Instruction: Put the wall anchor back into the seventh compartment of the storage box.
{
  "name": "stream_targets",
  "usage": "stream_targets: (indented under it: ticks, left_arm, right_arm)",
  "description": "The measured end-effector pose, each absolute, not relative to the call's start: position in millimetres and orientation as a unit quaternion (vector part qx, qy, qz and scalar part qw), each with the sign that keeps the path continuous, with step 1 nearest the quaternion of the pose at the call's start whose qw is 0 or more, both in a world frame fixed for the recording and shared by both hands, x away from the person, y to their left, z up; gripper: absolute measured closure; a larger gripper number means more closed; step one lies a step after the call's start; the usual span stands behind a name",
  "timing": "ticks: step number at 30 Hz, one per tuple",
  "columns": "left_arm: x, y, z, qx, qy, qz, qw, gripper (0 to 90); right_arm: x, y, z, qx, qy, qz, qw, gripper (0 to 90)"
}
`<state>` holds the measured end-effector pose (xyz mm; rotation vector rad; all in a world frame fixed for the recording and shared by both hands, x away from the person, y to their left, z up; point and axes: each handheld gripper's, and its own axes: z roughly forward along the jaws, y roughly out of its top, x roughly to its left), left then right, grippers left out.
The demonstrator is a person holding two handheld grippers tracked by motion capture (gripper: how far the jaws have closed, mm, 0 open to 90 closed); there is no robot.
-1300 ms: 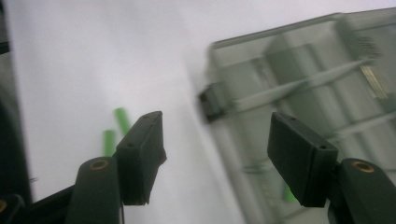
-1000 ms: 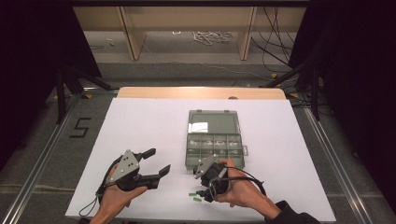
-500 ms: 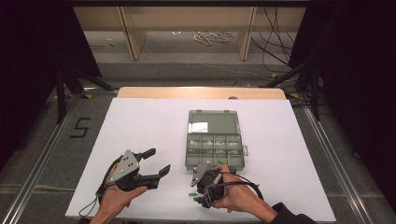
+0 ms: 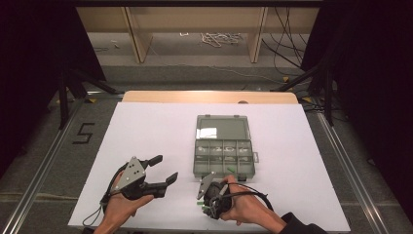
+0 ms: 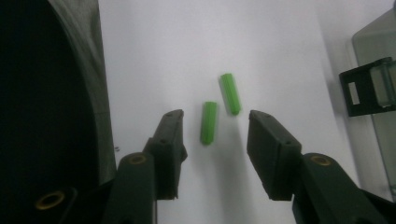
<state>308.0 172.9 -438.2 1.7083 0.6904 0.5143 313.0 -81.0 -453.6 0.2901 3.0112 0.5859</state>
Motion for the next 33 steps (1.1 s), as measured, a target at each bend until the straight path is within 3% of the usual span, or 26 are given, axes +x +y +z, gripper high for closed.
stream_targets:
  ticks: [14,33]
  left_arm:
    - [308,173,-438,0.731,0.292,0.22,0.575,23.0]
    - [309,173,-439,0.734,0.289,0.223,0.573,23.0]
  right_arm:
    - [315,-77,-460,0.075,0.982,0.17,0.02,72.3]
    - [320,-67,-461,0.079,0.987,0.139,0.01,78.9]
